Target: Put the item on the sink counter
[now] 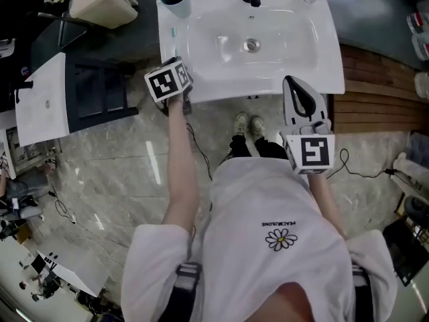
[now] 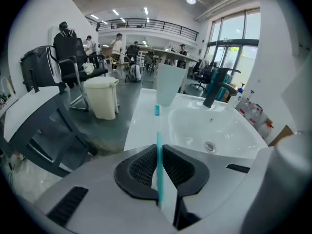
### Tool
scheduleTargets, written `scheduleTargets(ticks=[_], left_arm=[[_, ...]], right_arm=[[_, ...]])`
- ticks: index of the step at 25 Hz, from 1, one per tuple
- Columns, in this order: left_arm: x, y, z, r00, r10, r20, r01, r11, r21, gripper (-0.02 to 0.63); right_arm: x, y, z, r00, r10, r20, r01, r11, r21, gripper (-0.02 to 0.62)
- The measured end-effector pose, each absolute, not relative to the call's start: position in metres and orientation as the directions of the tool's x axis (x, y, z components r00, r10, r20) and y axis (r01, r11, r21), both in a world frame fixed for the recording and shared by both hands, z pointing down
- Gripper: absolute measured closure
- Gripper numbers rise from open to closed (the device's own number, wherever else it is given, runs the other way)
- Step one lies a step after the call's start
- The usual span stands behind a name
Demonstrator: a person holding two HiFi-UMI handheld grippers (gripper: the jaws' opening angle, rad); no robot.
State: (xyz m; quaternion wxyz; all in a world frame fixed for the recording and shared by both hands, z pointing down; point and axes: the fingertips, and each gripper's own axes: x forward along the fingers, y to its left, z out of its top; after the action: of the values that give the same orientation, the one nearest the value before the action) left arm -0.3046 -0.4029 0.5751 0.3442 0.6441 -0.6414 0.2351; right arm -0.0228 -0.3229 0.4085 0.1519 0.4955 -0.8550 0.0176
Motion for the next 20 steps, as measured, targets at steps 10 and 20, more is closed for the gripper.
scheduleTargets(ticks=[10,20], left_arm=[[-0.309,-0.403,0.582,-0.002,-0.644,0.765,-0.995,0.075,0.061,0.558],[-0.298,-0.404,0.575,0.01,-0.671,0.741,-0.996,0.061,0.068,0.483]], right_arm=[[-0.008,-0.32,0.413,-0.432,-0.852,0.296,-0.87,0.48,0.113,0.584],[-0.012,-0.319,0.412,-0.46,-0.84,0.286,-0.856,0.505,0.108,0.584]])
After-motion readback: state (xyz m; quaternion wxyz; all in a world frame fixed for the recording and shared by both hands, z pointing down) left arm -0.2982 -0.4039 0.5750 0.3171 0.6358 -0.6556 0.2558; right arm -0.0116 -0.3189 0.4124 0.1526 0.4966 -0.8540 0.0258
